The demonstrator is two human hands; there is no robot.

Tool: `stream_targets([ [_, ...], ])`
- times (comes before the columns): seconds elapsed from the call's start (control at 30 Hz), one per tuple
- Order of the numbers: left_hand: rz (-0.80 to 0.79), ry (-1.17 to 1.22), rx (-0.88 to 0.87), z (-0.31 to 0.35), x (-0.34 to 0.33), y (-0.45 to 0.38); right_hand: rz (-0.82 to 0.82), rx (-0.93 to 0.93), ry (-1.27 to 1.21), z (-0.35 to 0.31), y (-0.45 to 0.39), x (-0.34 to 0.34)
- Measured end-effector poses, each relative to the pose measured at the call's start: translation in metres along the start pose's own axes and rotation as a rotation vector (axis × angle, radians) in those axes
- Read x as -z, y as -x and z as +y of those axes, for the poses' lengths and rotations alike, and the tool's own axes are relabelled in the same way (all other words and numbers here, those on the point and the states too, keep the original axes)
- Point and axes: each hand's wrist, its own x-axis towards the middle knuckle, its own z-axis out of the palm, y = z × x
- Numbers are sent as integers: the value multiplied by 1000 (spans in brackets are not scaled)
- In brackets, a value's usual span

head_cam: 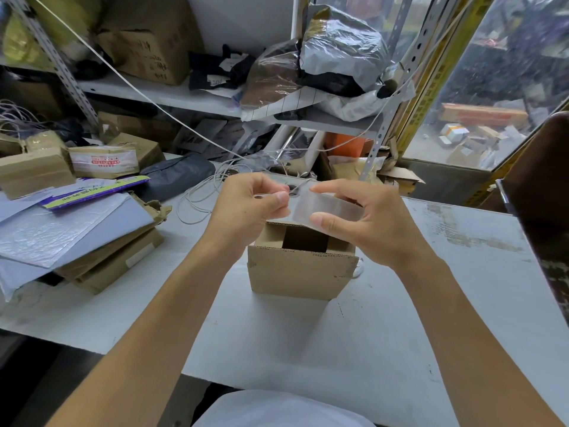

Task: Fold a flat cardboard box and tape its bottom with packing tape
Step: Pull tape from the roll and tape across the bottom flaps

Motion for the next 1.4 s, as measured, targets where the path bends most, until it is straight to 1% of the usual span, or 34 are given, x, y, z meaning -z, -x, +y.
stream_targets([
  [0.1,-50,46,-15,9,7,3,10,-26,222,8,-5,10],
  [0.13,-77,54,-11,12,8,4,17,-55,236,9,-5,14],
  [0.23,-86,60,77,9,11,-1,-53,-73,183,12,-5,22],
  [0.37,-67,45,226,-7,17,-10,-231,-115,117,21,5,26],
  [0.47,-105,3,332,-21,20,-9,-293,-104,161,30,19,24],
  [0.53,-118,-63,357,-26,20,-9,-267,-72,205,34,28,22],
  [0.67,-113,-35,419,-29,20,-13,-210,-32,290,40,36,14],
  [0.73,-115,-42,444,-28,20,-13,-162,-36,271,45,37,9],
  [0.8,-111,-36,463,-27,21,-13,-91,-94,160,51,38,5],
  [0.93,-134,67,502,-26,24,-16,11,-266,-200,54,42,-5],
  [1.07,-114,137,492,-32,21,-19,163,-293,-470,57,40,-23],
  [1.17,-88,140,465,-37,16,-17,280,-296,-435,61,38,-41],
  [1.23,-83,137,464,-39,13,-16,329,-305,-407,64,36,-49],
  [1.4,-65,212,514,-44,6,-14,358,-300,-468,65,31,-55],
])
